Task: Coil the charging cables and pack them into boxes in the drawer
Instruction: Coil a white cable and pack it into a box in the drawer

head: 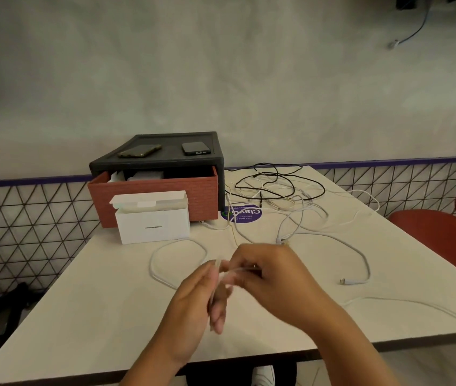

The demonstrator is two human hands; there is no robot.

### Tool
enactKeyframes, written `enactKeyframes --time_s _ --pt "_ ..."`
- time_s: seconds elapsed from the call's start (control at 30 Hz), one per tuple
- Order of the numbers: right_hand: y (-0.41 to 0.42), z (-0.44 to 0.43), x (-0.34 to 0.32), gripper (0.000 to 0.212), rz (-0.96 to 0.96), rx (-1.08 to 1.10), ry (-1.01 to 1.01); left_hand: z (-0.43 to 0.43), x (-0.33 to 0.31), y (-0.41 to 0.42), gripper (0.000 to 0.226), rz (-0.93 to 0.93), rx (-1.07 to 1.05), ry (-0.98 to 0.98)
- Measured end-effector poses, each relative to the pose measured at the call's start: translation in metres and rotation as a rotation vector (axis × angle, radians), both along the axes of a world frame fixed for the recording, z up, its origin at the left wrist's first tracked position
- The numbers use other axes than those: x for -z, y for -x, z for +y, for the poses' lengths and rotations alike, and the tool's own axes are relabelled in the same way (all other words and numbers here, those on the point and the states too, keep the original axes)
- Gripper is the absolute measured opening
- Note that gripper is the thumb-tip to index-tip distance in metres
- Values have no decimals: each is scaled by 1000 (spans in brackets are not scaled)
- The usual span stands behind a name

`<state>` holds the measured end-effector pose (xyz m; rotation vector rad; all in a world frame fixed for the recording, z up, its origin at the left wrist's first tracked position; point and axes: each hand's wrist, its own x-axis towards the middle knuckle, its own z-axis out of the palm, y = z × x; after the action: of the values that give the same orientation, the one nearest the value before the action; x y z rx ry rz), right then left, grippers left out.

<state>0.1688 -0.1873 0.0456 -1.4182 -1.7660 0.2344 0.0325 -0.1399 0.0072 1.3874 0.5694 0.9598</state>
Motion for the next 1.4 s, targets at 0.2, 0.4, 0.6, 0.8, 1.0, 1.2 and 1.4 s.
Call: enactKeyframes --time_s 0.2,0.4,0.6,0.8,1.0,1.2,1.4 --pt "-16 15 6 17 173 161 -31 -9 -24 4 39 -271 99 390" --pt "-7 8 15 30 318 -131 -8 -6 -28 7 40 -353 174 509" --pt "-2 7 15 11 101 91 44 -6 -31 5 38 -314 155 484" --pt "-5 9 9 32 -108 197 15 -3 -30 7 37 -255 156 409" --pt "-9 10 13 30 56 3 97 1 -31 15 34 -209 136 420" --pt "-18 13 13 34 291 -21 120 10 -26 23 60 -426 382 535" --pt "-28 9 30 39 159 123 88 28 -6 42 46 -556 246 431"
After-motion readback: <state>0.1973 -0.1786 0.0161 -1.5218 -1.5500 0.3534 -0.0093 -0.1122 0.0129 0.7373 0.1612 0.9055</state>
